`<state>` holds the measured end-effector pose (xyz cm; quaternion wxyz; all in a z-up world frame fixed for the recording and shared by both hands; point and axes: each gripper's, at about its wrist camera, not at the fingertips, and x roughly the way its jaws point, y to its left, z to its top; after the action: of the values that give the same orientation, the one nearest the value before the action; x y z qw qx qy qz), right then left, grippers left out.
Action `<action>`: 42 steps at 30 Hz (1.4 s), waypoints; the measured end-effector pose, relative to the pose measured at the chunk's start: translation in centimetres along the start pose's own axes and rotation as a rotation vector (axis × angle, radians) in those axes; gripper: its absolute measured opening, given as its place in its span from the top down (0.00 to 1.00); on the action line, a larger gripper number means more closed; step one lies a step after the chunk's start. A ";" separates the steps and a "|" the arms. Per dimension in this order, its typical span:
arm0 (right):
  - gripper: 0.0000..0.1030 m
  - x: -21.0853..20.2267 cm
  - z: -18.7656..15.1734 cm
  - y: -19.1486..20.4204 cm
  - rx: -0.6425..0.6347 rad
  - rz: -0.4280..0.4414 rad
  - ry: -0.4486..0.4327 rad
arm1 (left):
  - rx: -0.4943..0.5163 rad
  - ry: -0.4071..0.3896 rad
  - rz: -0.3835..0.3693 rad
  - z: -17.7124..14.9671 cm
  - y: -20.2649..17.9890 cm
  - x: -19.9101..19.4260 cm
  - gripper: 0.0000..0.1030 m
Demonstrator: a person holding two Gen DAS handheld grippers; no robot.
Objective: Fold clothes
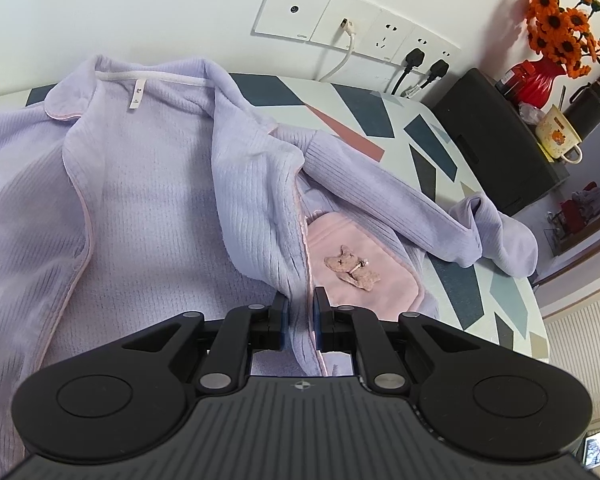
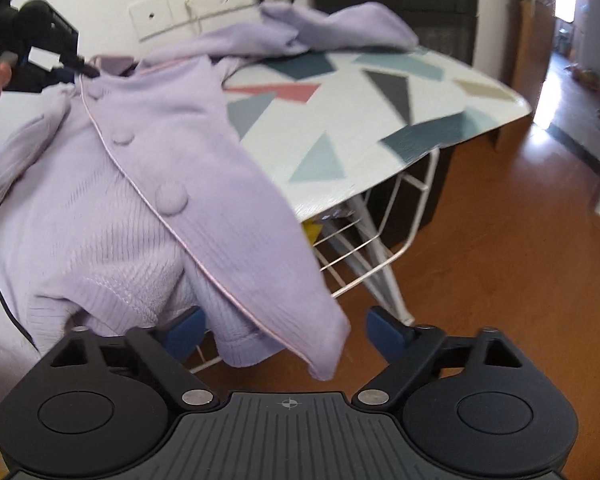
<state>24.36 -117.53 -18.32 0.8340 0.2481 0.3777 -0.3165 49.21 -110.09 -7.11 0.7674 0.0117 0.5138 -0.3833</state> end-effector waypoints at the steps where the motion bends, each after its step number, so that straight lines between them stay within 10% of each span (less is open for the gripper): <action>1: 0.24 0.3 0.0 -0.1 0.006 0.006 0.002 | 0.001 -0.002 0.003 0.0 -0.1 0.0 0.89; 11: 0.93 -0.4 0.0 -2.5 0.075 0.045 -0.046 | 0.039 0.019 0.019 -1.1 -1.0 0.5 0.89; 23: 0.94 -15.0 7.9 -2.8 0.156 0.383 -0.286 | 0.003 -0.190 -0.043 2.6 -0.9 -5.2 0.89; 29: 0.94 -12.2 7.8 4.4 0.095 0.683 -0.147 | -0.037 -0.177 0.020 2.8 4.2 -6.6 0.89; 36: 0.94 -2.6 5.1 9.7 0.127 0.728 0.124 | -0.062 -0.038 0.169 0.5 10.1 -2.3 0.85; 42: 0.68 -0.8 3.6 10.0 0.143 0.650 0.185 | -0.008 0.067 0.201 -0.4 9.9 -0.9 0.49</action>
<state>32.78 -112.87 -13.75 0.8340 0.4410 0.3297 -0.0362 54.68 -102.44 -10.26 0.7846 0.0729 0.5368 -0.3016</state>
